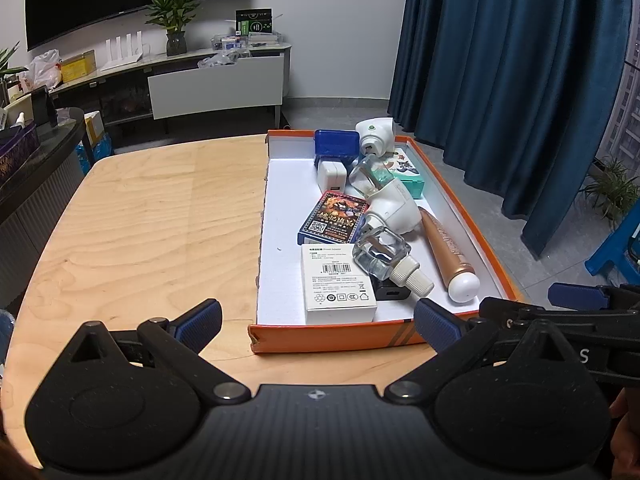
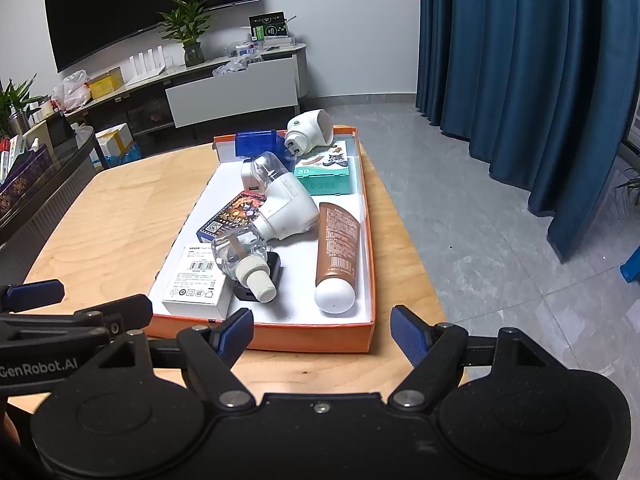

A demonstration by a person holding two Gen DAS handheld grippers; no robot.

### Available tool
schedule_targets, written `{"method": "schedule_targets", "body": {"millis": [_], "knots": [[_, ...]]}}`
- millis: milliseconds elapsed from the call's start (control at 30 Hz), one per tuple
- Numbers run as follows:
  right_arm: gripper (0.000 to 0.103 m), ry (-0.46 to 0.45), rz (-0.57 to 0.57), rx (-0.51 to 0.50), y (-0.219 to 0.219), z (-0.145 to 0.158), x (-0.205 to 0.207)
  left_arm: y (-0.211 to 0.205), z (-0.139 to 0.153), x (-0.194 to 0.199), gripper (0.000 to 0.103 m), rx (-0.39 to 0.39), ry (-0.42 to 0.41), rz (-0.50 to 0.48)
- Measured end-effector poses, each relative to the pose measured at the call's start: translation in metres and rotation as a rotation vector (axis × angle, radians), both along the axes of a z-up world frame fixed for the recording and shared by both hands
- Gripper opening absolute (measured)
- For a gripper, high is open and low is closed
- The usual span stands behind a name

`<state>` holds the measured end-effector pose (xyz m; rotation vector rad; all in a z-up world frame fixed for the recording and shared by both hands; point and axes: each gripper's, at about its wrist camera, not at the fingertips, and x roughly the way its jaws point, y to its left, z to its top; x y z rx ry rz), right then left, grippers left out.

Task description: Organize rigid objects

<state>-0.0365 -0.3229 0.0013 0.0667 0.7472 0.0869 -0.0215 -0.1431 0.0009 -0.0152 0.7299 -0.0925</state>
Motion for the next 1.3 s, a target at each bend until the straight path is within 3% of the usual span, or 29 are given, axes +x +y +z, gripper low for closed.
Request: {"method": "schedule_targets", "body": {"millis": [1300], "knots": [[0.089,0.023,0.0,0.002,0.0009,-0.0079,0.0044,0.0018,-0.0046,0.0081,0.103,-0.014,0.032,-0.023]]}}
